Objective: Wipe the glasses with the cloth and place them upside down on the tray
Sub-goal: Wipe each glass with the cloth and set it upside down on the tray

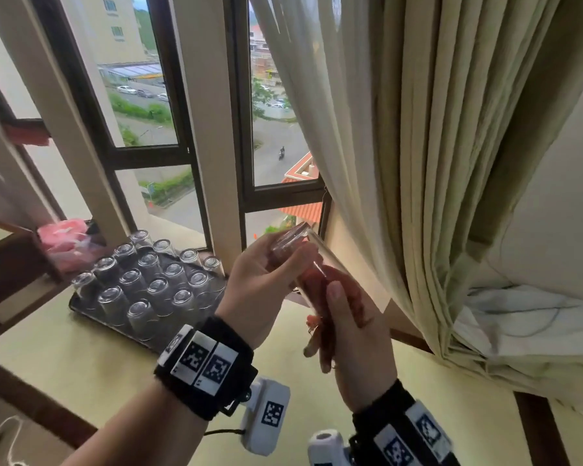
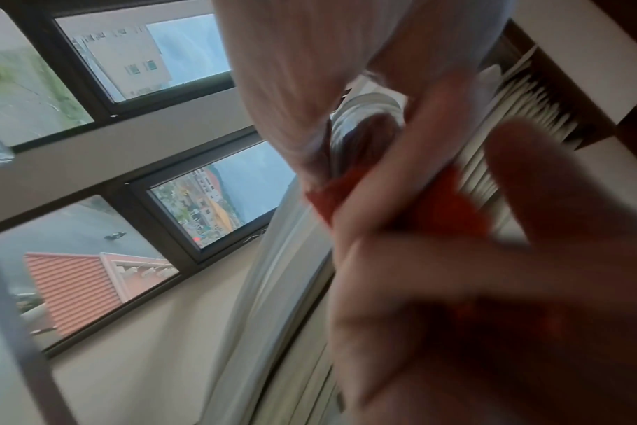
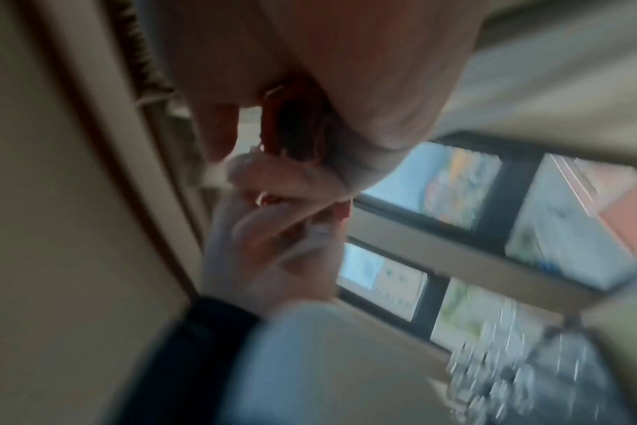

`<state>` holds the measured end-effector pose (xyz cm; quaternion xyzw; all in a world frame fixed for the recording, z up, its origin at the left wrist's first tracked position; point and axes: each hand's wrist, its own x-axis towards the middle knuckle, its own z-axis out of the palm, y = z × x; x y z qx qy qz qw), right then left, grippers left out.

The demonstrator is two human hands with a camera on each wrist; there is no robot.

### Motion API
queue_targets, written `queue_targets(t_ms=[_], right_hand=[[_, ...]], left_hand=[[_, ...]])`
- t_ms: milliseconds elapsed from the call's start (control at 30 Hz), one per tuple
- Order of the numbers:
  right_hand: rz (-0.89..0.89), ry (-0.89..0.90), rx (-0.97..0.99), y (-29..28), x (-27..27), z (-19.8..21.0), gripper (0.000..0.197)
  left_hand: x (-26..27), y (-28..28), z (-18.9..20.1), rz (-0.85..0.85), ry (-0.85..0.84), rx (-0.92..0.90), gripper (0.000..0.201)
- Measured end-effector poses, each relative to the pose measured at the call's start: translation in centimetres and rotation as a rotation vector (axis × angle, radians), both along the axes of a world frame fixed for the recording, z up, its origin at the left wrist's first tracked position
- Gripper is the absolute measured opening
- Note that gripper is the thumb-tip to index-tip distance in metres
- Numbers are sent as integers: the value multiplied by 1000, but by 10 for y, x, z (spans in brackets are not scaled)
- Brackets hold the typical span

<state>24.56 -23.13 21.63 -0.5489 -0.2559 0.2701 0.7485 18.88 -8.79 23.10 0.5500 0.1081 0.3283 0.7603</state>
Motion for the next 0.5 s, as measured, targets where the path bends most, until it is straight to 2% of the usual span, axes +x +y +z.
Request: queue_targets(t_ms=[33,100,167,200,267,333,400,500], right_hand=[[33,-57,-18,0,-5,-4,35],[217,-35,39,2,-14,-11,45],[421,170,132,6,-22,-17,61],[497,307,166,7,-24,-20,67],[572,526,205,12,-28,-27,70],[539,658,187,20,-33,-30,54],[429,677,91,31,-40,-31,44],[252,448,-104,50,-49,-36,50]], left_hand=[[-6,-1,-5,17,13,-28,45],[-18,-5,-20,35,42,-78,40],[-32,-8,-34,56,68,-138,29],[-40,-7,-40,77,69,-172,30],[-53,-2,-47,142,63,-184,49],[-65,7,-52,216,90,-104,66],[-77,18,-57,277,122,-43,73],[-94,36,-63,325,181,-14,85]])
